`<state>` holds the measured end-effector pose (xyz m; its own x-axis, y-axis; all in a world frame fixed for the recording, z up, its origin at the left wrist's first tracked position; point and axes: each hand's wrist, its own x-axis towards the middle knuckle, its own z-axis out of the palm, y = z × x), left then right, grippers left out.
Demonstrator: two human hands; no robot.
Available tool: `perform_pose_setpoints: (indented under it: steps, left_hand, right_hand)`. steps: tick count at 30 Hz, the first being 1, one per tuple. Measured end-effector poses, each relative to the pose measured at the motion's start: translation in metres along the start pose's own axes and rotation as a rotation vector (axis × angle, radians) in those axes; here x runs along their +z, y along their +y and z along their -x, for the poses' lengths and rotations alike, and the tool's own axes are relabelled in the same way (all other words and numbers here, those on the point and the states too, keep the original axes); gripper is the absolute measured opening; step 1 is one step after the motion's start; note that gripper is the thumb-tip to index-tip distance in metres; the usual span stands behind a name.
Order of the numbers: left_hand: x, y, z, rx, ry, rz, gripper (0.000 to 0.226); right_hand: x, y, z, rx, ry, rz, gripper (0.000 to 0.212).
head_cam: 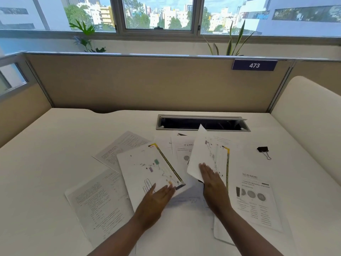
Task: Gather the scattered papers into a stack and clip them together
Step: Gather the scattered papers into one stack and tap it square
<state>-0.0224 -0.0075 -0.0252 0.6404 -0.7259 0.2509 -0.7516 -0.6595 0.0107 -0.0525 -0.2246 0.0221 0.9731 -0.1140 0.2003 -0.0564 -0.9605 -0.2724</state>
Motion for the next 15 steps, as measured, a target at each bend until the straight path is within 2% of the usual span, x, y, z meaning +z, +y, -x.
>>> perform_pose_setpoints:
  steps: [2, 4, 5, 7, 8, 10, 12, 14, 15]
  left_hand:
    - [0.005, 0.005, 0.001, 0.053, -0.054, 0.038, 0.082]
    - [0.008, 0.006, 0.001, 0.088, -0.099, 0.041, 0.073]
    - [0.009, 0.006, 0.0, 0.111, -0.085, 0.036, 0.061]
    - [0.006, 0.002, 0.001, 0.132, -0.055, -0.005, 0.033]
    - [0.0, -0.002, 0.003, 0.096, -0.058, 0.005, 0.04]
    - [-0.007, -0.01, 0.008, 0.02, 0.077, 0.152, 0.051]
    - [-0.011, -0.019, 0.009, -0.21, 0.293, 0.312, 0.04]
    - [-0.014, -0.027, 0.002, -0.634, 0.451, 0.427, 0.027]
    - [-0.016, -0.032, -0.004, -0.871, 0.469, 0.495, 0.023]
  right_hand:
    - [0.003, -0.002, -0.003, -0.11, 0.004, 0.038, 0.054]
    - [0.005, -0.005, -0.002, -0.248, 0.001, 0.082, 0.072]
    - [0.006, -0.006, -0.001, -0.29, -0.023, 0.104, 0.08]
    - [0.013, -0.007, -0.002, -0.366, -0.042, 0.123, 0.078]
    - [0.015, -0.007, -0.001, -0.385, -0.069, 0.13, 0.073]
    - [0.02, -0.006, 0.001, -0.413, -0.11, 0.158, 0.063]
    - [0.024, -0.008, 0.0, -0.413, -0.138, 0.196, 0.058]
    - [0.027, -0.012, -0.001, -0.45, -0.17, 0.198, 0.057]
    - [0.03, -0.015, -0.003, -0.489, -0.176, 0.188, 0.058]
